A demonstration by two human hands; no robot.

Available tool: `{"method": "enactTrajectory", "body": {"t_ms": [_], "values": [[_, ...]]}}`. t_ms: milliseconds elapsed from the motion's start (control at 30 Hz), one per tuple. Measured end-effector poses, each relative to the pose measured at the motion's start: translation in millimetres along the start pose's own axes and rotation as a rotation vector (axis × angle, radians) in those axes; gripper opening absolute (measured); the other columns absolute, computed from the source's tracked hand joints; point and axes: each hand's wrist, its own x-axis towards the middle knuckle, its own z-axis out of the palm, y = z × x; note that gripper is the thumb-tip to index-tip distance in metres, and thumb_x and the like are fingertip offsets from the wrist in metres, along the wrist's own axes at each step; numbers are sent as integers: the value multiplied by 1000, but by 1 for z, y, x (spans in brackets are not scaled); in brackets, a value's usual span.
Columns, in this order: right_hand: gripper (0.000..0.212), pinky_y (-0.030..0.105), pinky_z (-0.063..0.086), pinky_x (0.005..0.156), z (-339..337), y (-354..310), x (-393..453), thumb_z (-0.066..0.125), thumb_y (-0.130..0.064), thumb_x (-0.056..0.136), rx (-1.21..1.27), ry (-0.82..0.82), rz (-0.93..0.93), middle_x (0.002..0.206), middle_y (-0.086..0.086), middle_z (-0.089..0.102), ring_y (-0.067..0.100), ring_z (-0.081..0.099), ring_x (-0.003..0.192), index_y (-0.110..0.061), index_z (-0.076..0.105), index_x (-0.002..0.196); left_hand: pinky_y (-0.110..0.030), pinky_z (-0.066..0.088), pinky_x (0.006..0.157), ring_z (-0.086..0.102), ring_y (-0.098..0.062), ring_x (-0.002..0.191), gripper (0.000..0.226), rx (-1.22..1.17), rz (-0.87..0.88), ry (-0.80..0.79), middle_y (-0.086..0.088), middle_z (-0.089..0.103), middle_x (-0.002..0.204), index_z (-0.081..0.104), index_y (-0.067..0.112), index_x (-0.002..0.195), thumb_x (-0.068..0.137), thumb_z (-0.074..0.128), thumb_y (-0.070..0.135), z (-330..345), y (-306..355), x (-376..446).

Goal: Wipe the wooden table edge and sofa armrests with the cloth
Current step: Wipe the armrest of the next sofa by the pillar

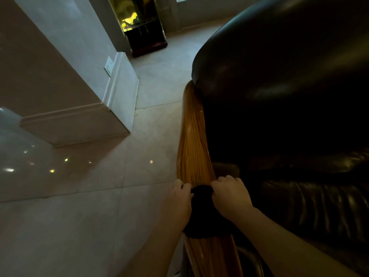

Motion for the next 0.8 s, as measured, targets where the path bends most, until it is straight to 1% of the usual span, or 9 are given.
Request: {"method": "enactTrajectory", "body": {"t_ms": [100, 200, 300, 400, 467, 500, 567, 667, 800], "values": [[13, 31, 39, 91, -9, 4, -12, 48, -17, 90, 44, -37, -17, 100, 1, 58, 20, 56, 91, -19, 58, 98, -28, 42, 74, 52, -17, 91, 17, -22, 26, -57, -4, 52, 111, 53, 13, 109, 96, 42, 14, -14, 8, -11], [19, 28, 47, 71, -26, 6, -32, 52, -17, 90, 85, -82, -32, 103, -1, 52, 17, 54, 79, -20, 56, 109, -27, 40, 71, 53, -20, 92, 20, -23, 44, -143, -7, 54, 109, 51, 11, 107, 89, 46, 5, -38, 17, -28], [20, 28, 49, 65, -51, 3, -55, 55, -18, 89, 28, -72, -35, 105, -2, 51, 16, 55, 76, -22, 56, 109, -32, 45, 78, 54, -24, 98, 29, -14, 94, -187, -10, 54, 114, 51, 9, 115, 86, 52, 4, -71, 33, -44], [18, 26, 39, 57, -84, -3, -77, 56, -19, 88, -17, -2, -9, 100, -3, 49, 14, 49, 66, -23, 56, 106, -34, 46, 79, 55, -25, 99, 32, 24, 152, -152, -10, 53, 115, 52, 10, 120, 87, 55, 8, -103, 52, -58], [17, 25, 32, 57, -109, -6, -93, 56, -21, 88, -60, 62, 4, 97, -4, 48, 11, 39, 59, -24, 56, 104, -31, 43, 71, 55, -26, 94, 25, 44, 188, -103, -10, 53, 111, 53, 9, 113, 88, 53, 9, -125, 66, -67], [16, 25, 31, 59, -121, -6, -102, 57, -23, 88, -80, 103, 17, 97, -4, 49, 11, 38, 59, -25, 56, 104, -29, 39, 66, 55, -26, 91, 23, 44, 209, -75, -11, 53, 109, 53, 9, 110, 87, 52, 6, -136, 73, -71], [18, 25, 31, 61, -143, -7, -120, 57, -24, 88, -97, 165, 34, 100, -2, 51, 13, 48, 66, -24, 57, 106, -27, 33, 61, 55, -25, 85, 22, 30, 247, -27, -10, 53, 105, 52, 9, 106, 84, 53, 4, -155, 88, -78], [24, 26, 34, 64, -174, -9, -144, 55, -21, 88, -124, 229, 96, 103, -1, 53, 16, 55, 73, -24, 55, 113, -26, 37, 59, 50, -17, 75, 24, -5, 333, 38, -7, 54, 102, 52, 11, 105, 83, 56, 6, -179, 101, -84], [28, 27, 37, 64, -208, -10, -177, 53, -22, 90, -109, 367, 202, 109, -1, 59, 20, 62, 82, -24, 54, 118, -23, 35, 58, 51, -15, 73, 20, -52, 475, 101, 0, 50, 92, 52, 16, 100, 82, 52, 7, -211, 127, -85]]}}
